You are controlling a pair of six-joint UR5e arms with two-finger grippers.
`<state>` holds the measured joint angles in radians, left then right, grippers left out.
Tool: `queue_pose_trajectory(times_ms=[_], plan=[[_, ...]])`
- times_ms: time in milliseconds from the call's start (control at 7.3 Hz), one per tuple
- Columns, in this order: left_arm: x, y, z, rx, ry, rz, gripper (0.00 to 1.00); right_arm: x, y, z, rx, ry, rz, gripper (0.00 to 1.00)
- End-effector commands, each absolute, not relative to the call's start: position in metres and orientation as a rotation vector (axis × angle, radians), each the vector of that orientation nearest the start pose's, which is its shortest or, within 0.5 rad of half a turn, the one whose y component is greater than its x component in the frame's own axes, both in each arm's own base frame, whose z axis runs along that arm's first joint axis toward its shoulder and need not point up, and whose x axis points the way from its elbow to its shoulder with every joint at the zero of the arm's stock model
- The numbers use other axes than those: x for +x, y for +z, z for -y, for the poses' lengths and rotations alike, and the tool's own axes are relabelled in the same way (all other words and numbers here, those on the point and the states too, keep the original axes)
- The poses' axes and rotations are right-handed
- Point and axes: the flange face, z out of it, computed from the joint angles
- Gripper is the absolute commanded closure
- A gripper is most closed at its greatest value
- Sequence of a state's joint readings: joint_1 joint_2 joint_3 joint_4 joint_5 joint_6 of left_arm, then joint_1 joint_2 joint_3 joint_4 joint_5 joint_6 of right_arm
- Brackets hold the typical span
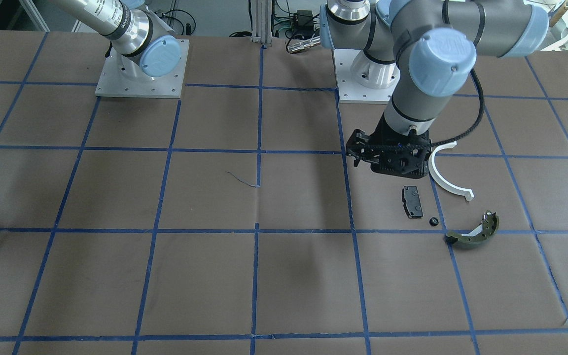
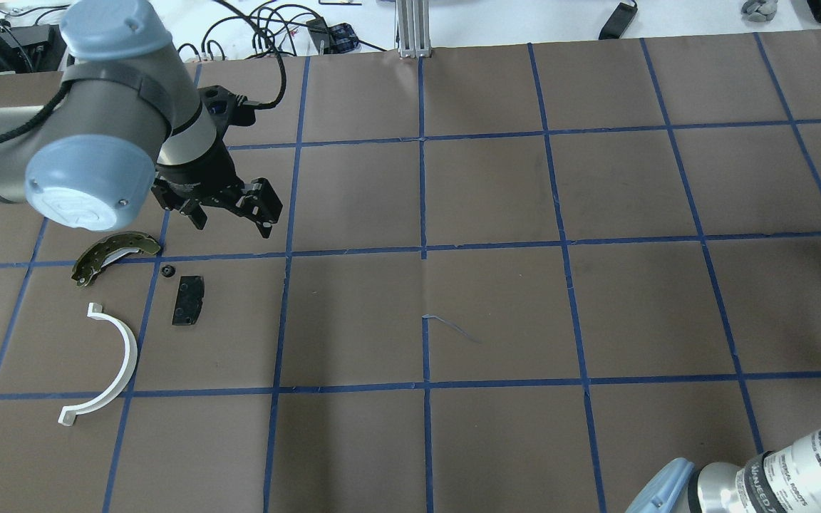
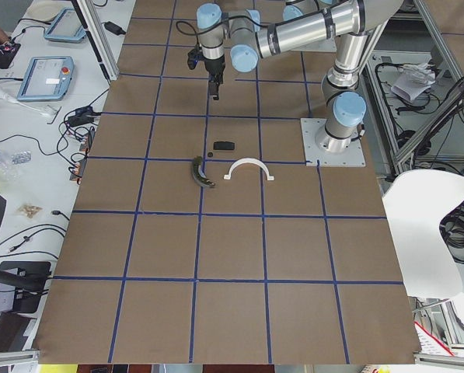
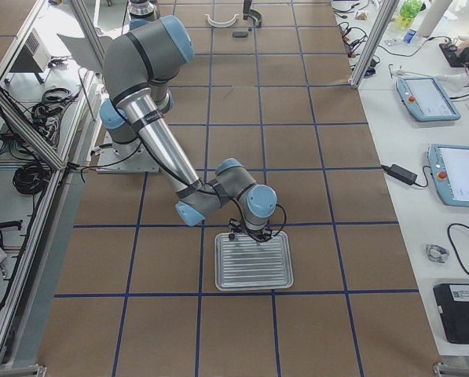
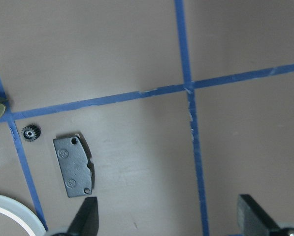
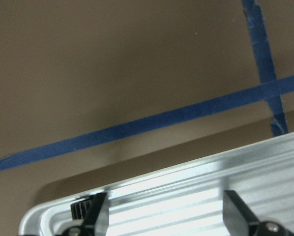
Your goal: Place bearing gear from tray to pile
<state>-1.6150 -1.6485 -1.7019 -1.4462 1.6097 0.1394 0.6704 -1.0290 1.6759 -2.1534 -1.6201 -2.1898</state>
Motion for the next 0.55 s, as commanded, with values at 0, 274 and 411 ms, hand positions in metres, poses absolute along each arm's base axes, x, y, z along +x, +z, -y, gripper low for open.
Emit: queue_pose_trajectory(times_ms=[0,274,411], plan=[[-0.175,0.472,0.484,0.153,0.074,-3.1,0.0,-0.412,0.185,0.487,-1.85,0.106,-2.457,0.12],[-0.171,0.487,0.479,0.008,0.016,-3.096,0.0,-0.409,0.191,0.475,-1.784,0.163,-2.423,0.13],[-0.158,0.496,0.486,-0.038,-0.002,-3.101,0.0,-0.407,0.192,0.472,-1.76,0.164,-2.41,0.13]])
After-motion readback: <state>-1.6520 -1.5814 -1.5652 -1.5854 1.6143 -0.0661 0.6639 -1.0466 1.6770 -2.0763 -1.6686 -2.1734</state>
